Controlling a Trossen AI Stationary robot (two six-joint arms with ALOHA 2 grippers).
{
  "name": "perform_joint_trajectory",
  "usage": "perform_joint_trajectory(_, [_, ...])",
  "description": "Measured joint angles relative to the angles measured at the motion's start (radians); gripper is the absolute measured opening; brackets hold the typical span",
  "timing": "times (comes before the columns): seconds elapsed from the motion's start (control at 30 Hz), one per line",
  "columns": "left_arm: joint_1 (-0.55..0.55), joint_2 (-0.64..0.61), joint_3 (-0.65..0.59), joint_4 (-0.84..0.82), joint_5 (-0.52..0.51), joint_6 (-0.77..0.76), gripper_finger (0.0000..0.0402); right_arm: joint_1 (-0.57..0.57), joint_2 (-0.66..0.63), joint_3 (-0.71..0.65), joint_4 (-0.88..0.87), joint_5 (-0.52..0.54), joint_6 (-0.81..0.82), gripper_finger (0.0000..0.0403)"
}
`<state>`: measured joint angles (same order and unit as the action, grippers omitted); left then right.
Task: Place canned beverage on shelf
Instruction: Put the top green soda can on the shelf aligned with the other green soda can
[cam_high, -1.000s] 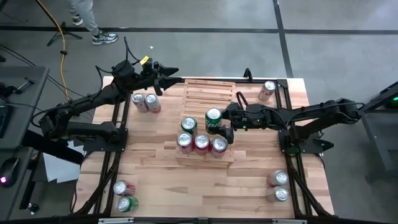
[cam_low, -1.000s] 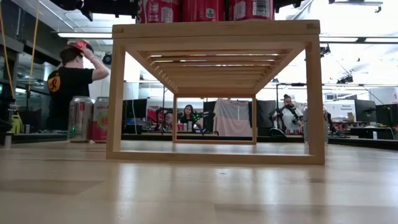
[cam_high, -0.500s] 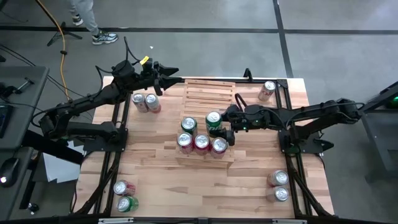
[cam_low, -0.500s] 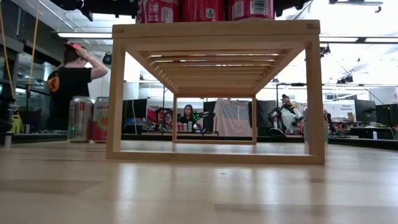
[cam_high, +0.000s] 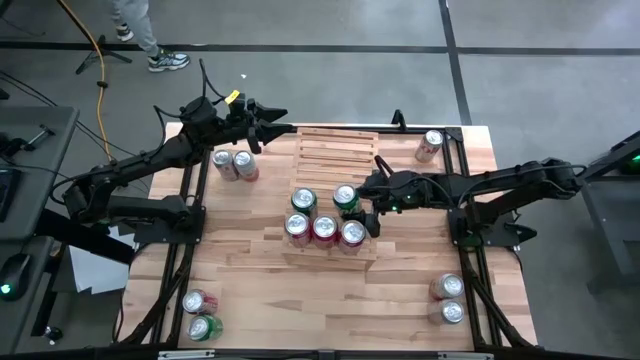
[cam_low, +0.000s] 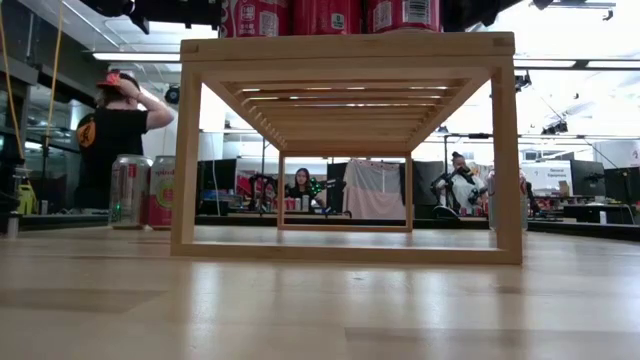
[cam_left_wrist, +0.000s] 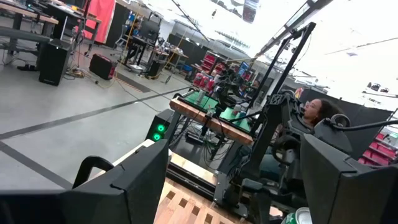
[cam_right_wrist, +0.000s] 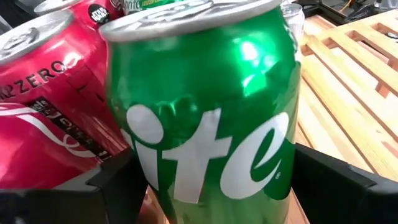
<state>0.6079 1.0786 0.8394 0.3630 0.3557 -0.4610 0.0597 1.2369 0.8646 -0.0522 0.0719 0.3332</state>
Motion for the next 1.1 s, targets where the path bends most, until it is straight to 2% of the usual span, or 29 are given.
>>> perform_joint_trajectory(0.83, [0.0, 0.0, 0.0, 0.0, 0.0, 0.0, 0.0259, 0.0, -0.001, 0.001, -0.009, -0.001, -0.001, 0.0331])
perform_joint_trajectory(1.1, [0.0, 0.0, 0.0, -0.005, 0.0, 0.0, 0.0259, 0.0, -0.001, 0.001, -0.013, -0.002, -0.001, 0.0368])
